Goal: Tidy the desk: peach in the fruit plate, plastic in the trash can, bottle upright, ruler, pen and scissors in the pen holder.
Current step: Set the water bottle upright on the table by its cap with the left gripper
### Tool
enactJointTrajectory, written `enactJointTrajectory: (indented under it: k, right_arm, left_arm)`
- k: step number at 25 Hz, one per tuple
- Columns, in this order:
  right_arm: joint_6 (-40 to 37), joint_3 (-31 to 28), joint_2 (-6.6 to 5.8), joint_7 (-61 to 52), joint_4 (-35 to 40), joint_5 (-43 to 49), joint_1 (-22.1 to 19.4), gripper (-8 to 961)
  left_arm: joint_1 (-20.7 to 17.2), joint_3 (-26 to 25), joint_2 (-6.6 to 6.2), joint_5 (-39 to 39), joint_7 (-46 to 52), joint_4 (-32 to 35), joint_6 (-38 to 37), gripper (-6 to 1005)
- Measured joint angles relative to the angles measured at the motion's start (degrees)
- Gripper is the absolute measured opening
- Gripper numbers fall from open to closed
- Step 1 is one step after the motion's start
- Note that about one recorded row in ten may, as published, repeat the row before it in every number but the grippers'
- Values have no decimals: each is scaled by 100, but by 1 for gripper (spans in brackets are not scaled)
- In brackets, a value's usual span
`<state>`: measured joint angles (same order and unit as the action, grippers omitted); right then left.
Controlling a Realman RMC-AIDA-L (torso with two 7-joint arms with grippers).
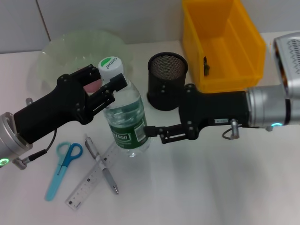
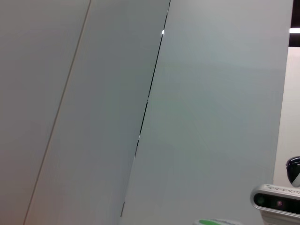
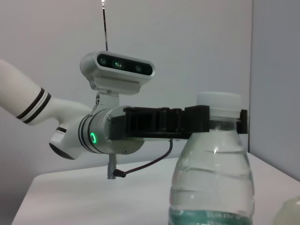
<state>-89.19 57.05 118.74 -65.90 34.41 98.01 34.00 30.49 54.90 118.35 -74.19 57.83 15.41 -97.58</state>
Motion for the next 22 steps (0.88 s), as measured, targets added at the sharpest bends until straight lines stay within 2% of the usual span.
enactJointTrajectory:
  k: [13, 22]
  right_arm:
    - [-80, -388, -72, -121, 349, 0, -579, 826]
    - [191, -871, -44, 31, 289, 0, -886, 826]
  left_arm:
    - [-88, -140, -25, 41, -79, 332, 319, 443]
    - [-275, -787, -10, 47, -703, 399, 671, 443]
